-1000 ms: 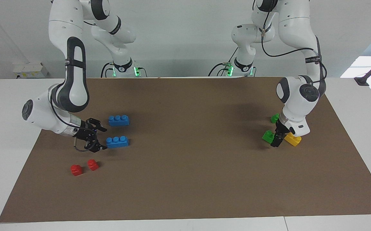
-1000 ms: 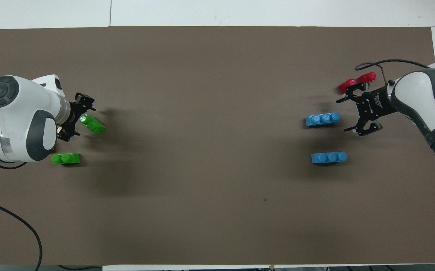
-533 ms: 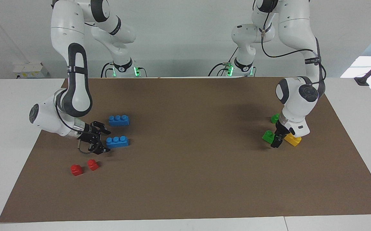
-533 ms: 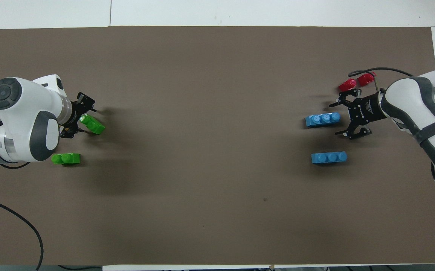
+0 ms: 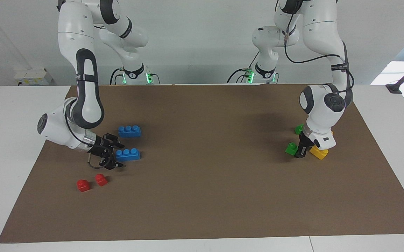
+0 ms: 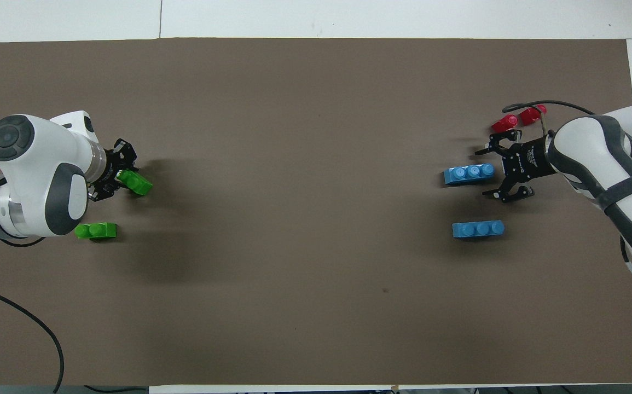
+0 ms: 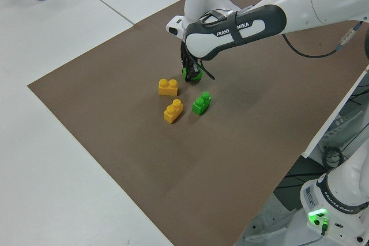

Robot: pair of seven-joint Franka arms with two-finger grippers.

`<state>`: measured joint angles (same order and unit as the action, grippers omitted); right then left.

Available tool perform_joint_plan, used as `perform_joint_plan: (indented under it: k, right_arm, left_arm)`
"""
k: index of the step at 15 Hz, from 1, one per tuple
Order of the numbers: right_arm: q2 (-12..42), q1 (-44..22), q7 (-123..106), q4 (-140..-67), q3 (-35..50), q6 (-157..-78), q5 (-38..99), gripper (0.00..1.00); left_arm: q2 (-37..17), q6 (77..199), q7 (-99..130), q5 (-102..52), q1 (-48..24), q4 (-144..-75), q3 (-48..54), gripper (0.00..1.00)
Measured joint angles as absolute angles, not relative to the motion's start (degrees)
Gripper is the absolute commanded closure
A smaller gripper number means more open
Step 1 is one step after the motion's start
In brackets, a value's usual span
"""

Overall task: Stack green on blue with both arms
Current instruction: 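Close the left gripper on the green brick while the right gripper grasps the blue brick, then lift the green brick with the left gripper while the right gripper carries blue inward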

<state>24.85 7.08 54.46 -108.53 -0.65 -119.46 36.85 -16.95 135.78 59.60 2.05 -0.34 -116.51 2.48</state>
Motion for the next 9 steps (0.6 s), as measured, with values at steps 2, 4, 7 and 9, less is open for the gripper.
perform_joint_plan:
  k: [2,4,7,9]
  right_arm:
    - [24.8,7.2,52.4,-108.6,-0.7,-118.9,37.8,1.0]
    - [24.8,7.5,49.3,-108.5,-0.8,-117.4,40.4,1.0]
    - [24.6,7.8,47.9,-108.3,-0.8,-117.0,40.7,1.0]
    - [24.5,7.5,47.8,-108.2,-0.7,-117.0,40.7,1.0]
  left_arm:
    - [-17.0,135.8,59.6,2.1,-0.3,-116.5,2.5,1.0]
    - [-16.9,135.2,59.6,2.1,-0.1,-115.7,2.4,1.0]
    - [-16.5,130.5,59.6,2.1,0.0,-112.0,2.5,1.0]
    - [-15.5,125.7,59.6,2.1,0.0,-108.6,2.8,1.0]
